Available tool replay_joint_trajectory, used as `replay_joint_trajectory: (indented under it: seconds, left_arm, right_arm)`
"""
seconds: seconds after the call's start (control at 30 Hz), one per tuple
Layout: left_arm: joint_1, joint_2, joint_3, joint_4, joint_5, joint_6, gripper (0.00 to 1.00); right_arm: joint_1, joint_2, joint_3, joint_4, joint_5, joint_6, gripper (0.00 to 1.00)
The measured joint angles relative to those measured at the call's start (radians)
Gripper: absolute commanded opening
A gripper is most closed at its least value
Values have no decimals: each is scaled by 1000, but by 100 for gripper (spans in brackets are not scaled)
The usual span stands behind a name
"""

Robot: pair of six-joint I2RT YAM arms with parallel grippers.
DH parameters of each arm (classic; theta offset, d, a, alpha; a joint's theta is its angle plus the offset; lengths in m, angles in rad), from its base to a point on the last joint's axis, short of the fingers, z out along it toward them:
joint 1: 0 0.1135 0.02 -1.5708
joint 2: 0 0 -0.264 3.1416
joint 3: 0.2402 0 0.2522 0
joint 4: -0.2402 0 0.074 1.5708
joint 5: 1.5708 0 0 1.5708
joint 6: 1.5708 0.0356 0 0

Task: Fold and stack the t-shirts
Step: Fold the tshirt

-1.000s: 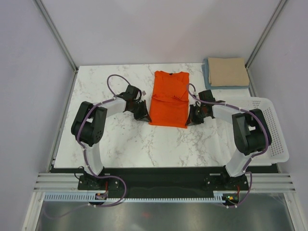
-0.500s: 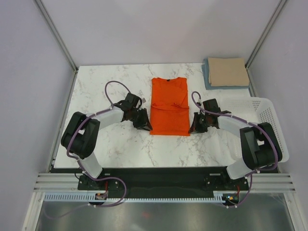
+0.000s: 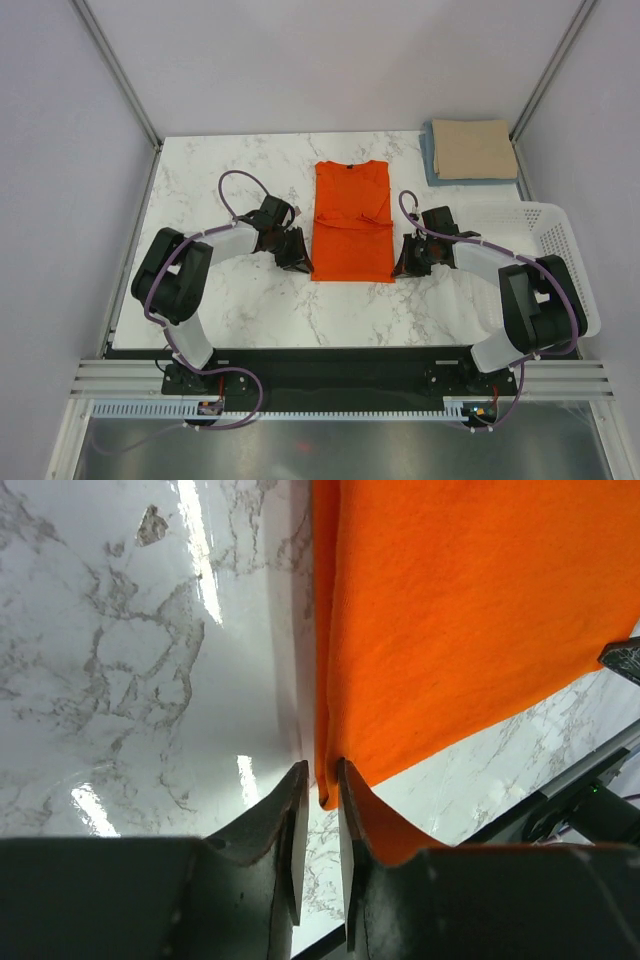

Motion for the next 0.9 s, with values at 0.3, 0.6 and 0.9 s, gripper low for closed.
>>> replay_joint_trajectory:
  seconds: [0.3, 0.6, 0.9]
  left_arm:
    - [0, 13, 0, 23, 27, 2, 2]
    - [-7, -82, -25, 38, 43, -16, 2]
    - [-31, -114, -154, 67, 39, -35, 2]
  right_arm:
    - [2, -5, -5, 8, -2, 14, 0]
    - [2, -116, -13, 5, -4, 24, 0]
    - [3, -137, -129, 6, 0, 43, 0]
